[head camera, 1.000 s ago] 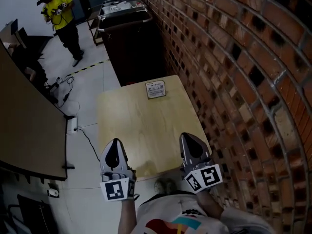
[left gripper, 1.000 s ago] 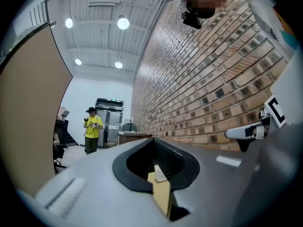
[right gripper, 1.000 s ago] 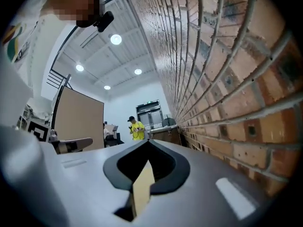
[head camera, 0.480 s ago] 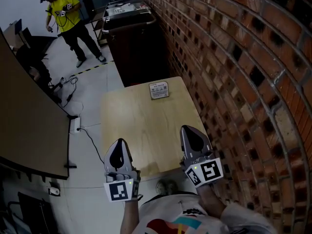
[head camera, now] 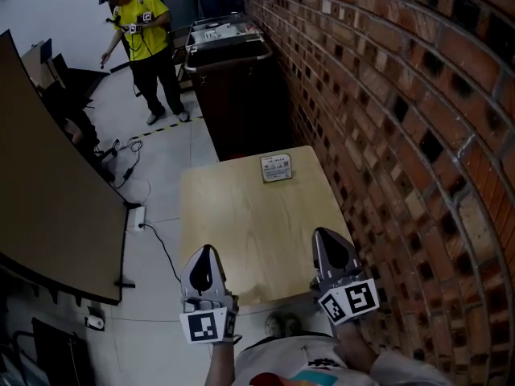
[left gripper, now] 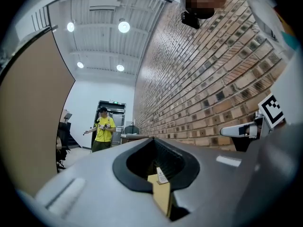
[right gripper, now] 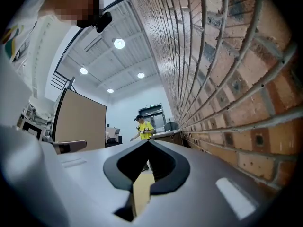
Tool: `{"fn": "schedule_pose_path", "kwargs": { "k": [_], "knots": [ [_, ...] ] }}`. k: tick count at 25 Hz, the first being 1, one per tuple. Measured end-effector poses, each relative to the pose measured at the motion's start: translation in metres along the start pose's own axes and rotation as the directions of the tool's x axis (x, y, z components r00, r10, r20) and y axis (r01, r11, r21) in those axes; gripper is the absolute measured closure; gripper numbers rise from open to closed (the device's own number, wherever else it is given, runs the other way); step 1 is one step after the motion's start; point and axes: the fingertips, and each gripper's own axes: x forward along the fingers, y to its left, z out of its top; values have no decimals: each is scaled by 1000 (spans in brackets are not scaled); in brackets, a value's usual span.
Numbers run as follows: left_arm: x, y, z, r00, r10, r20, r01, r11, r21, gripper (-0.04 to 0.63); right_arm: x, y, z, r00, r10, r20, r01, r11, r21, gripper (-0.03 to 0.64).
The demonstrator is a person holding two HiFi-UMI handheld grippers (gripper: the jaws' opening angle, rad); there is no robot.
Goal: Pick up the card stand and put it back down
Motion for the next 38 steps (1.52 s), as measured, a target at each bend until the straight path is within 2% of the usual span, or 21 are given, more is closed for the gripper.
{"fn": "schedule_pose_path", "kwargs": {
  "k": [19, 29, 34, 38],
  "knots": [
    [-4, 18, 3, 1000, 27, 1, -27, 1000, -11, 590, 1, 1, -3, 1000, -13, -9, 13, 999, 37, 617],
    [-5, 16, 1, 1000, 18, 0, -18, 1000, -25, 589, -1, 3, -1, 1000, -6, -19, 6, 1000, 4, 617],
    [-3, 16, 1, 1000, 20, 7, -20, 1000, -21, 589, -1, 2, 1, 1000, 1, -2, 0, 999, 43, 617],
    [-4, 14, 2, 1000, 15, 4, -15, 1000, -19, 589, -2, 2, 0, 1000, -3, -17, 3, 999, 32, 617]
  ]
}}
